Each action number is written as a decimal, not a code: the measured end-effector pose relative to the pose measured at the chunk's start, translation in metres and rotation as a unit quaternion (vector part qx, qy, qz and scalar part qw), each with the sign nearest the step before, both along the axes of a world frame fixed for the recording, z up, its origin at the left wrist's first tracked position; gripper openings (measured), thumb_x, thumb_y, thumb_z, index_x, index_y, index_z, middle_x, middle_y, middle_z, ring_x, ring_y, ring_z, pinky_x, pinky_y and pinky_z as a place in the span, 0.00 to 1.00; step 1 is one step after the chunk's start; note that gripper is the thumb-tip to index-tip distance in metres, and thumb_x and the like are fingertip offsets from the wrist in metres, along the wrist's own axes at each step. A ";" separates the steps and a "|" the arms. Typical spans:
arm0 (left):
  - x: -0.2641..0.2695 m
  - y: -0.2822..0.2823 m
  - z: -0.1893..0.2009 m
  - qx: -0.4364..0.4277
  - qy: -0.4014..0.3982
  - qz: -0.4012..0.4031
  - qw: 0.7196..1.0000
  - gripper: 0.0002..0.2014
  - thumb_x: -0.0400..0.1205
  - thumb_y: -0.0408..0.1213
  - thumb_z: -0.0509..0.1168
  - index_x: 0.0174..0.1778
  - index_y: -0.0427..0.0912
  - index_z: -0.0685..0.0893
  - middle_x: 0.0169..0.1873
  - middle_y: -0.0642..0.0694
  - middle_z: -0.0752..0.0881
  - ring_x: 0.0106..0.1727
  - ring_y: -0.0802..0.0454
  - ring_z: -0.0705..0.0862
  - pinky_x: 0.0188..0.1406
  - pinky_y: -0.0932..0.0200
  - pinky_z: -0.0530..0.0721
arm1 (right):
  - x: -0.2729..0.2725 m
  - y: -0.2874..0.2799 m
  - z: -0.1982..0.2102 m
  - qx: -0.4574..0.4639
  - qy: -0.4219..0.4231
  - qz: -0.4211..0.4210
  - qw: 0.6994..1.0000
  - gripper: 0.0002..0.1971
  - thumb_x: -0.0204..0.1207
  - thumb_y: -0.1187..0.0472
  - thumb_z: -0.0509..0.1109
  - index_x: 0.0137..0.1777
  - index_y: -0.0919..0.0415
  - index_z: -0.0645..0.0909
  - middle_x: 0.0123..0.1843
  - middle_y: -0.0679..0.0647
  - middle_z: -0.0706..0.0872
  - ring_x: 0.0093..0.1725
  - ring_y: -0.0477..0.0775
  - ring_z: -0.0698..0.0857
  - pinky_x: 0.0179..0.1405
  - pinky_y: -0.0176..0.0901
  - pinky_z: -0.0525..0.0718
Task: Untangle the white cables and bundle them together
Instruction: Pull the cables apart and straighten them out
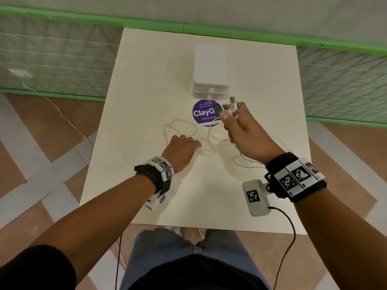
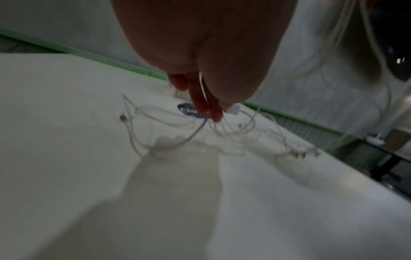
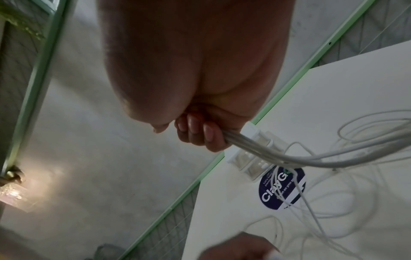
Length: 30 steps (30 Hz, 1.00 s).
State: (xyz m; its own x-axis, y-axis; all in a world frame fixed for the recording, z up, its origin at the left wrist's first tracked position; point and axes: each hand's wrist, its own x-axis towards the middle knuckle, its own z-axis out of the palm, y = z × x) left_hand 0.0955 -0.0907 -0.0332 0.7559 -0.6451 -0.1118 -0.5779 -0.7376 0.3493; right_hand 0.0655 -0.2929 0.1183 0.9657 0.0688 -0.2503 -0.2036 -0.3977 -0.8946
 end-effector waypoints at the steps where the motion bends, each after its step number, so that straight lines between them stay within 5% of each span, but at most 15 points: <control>1: 0.006 0.000 0.011 -0.036 0.021 0.002 0.999 0.13 0.86 0.32 0.59 0.64 0.44 0.84 0.50 0.43 0.87 0.50 0.41 0.82 0.51 0.48 0.72 | 0.000 -0.002 -0.002 -0.026 -0.002 0.008 1.000 0.15 0.85 0.39 0.59 0.56 0.49 0.69 0.38 0.44 0.73 0.31 0.41 0.72 0.39 0.45 0.74; 7: 0.023 -0.007 0.092 -0.239 0.114 0.036 0.964 0.07 0.83 0.37 0.69 0.53 0.41 0.89 0.41 0.47 0.86 0.39 0.55 0.82 0.41 0.69 0.75 | 0.000 -0.004 -0.012 -0.090 0.000 0.041 0.995 0.16 0.89 0.49 0.60 0.65 0.60 0.66 0.40 0.47 0.82 0.31 0.36 0.78 0.38 0.42 0.76; 11: 0.028 -0.018 0.128 -0.290 0.205 0.070 0.932 0.07 0.81 0.41 0.73 0.49 0.43 0.91 0.38 0.45 0.90 0.38 0.49 0.84 0.45 0.55 0.83 | -0.001 0.002 -0.010 -0.085 -0.023 0.051 0.995 0.13 0.90 0.51 0.57 0.63 0.60 0.64 0.48 0.58 0.85 0.40 0.47 0.82 0.38 0.40 0.79; 13: 0.031 -0.021 0.135 -0.319 0.246 0.092 0.911 0.07 0.80 0.42 0.74 0.48 0.43 0.92 0.39 0.41 0.91 0.40 0.44 0.87 0.49 0.46 0.85 | 0.000 -0.001 -0.007 -0.074 -0.038 0.041 0.996 0.13 0.90 0.48 0.56 0.62 0.57 0.64 0.54 0.61 0.85 0.50 0.54 0.84 0.49 0.45 0.82; 15: 0.033 -0.022 0.141 -0.353 0.263 0.110 0.891 0.07 0.80 0.39 0.74 0.46 0.39 0.92 0.37 0.42 0.91 0.38 0.50 0.86 0.49 0.47 0.86 | -0.001 -0.005 0.001 -0.074 -0.025 0.043 0.996 0.15 0.90 0.45 0.54 0.63 0.56 0.63 0.57 0.57 0.85 0.56 0.52 0.84 0.54 0.44 0.81; 19: 0.032 -0.026 0.151 -0.405 0.249 0.139 0.869 0.07 0.79 0.40 0.75 0.43 0.39 0.90 0.38 0.38 0.91 0.40 0.38 0.86 0.49 0.42 0.86 | 0.000 -0.010 0.015 -0.049 0.031 0.044 0.997 0.21 0.89 0.42 0.55 0.63 0.61 0.69 0.46 0.43 0.83 0.44 0.42 0.80 0.50 0.40 0.77; 21: 0.031 -0.032 0.155 -0.432 0.242 0.162 0.853 0.08 0.79 0.39 0.76 0.43 0.36 0.87 0.38 0.39 0.89 0.38 0.48 0.84 0.44 0.49 0.84 | 0.002 -0.013 0.023 -0.039 0.030 0.026 0.998 0.18 0.87 0.40 0.59 0.57 0.56 0.74 0.44 0.44 0.82 0.43 0.42 0.80 0.52 0.43 0.78; 23: 0.030 -0.038 0.156 -0.466 0.257 0.179 0.828 0.13 0.78 0.41 0.76 0.50 0.36 0.85 0.45 0.41 0.88 0.44 0.54 0.84 0.48 0.57 0.83 | 0.003 -0.013 0.035 -0.005 0.020 0.022 1.000 0.11 0.88 0.44 0.61 0.53 0.51 0.74 0.39 0.37 0.82 0.41 0.37 0.80 0.51 0.36 0.78; 25: 0.023 -0.043 0.157 -0.494 0.322 0.132 0.797 0.26 0.74 0.45 0.78 0.64 0.40 0.80 0.60 0.44 0.86 0.61 0.55 0.85 0.63 0.54 0.82 | 0.002 -0.010 0.055 0.042 -0.010 -0.006 0.999 0.07 0.90 0.52 0.60 0.55 0.53 0.76 0.33 0.29 0.83 0.38 0.30 0.82 0.47 0.27 0.78; 27: 0.011 -0.052 0.155 -0.440 0.342 0.039 0.829 0.40 0.72 0.45 0.80 0.78 0.44 0.70 0.73 0.49 0.79 0.76 0.57 0.76 0.77 0.53 0.73 | 0.003 -0.008 0.074 0.090 -0.059 -0.045 0.993 0.10 0.90 0.53 0.61 0.49 0.55 0.77 0.32 0.34 0.83 0.37 0.34 0.82 0.49 0.31 0.77; 29: -0.004 -0.072 0.157 -0.360 0.300 0.003 0.883 0.42 0.71 0.45 0.81 0.79 0.47 0.69 0.72 0.56 0.79 0.74 0.62 0.76 0.76 0.60 0.73 | 0.004 -0.002 0.090 0.131 -0.088 -0.066 0.985 0.15 0.86 0.45 0.64 0.42 0.54 0.77 0.35 0.48 0.79 0.38 0.48 0.78 0.51 0.52 0.76; 30: -0.009 -0.084 0.158 -0.361 0.278 0.024 0.890 0.35 0.72 0.44 0.81 0.73 0.46 0.75 0.65 0.56 0.83 0.67 0.61 0.81 0.69 0.60 0.79 | 0.004 0.001 0.096 0.146 -0.096 -0.072 0.982 0.16 0.84 0.43 0.65 0.41 0.53 0.77 0.36 0.51 0.76 0.38 0.51 0.77 0.52 0.61 0.77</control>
State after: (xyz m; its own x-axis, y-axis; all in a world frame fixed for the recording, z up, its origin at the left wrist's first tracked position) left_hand 0.0868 -0.1751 0.1252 0.7416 -0.6692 -0.0463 -0.1424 -0.2245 0.9640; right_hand 0.0699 -0.2923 0.2142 0.9981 -0.0298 -0.0534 -0.0560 -0.0977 -0.9936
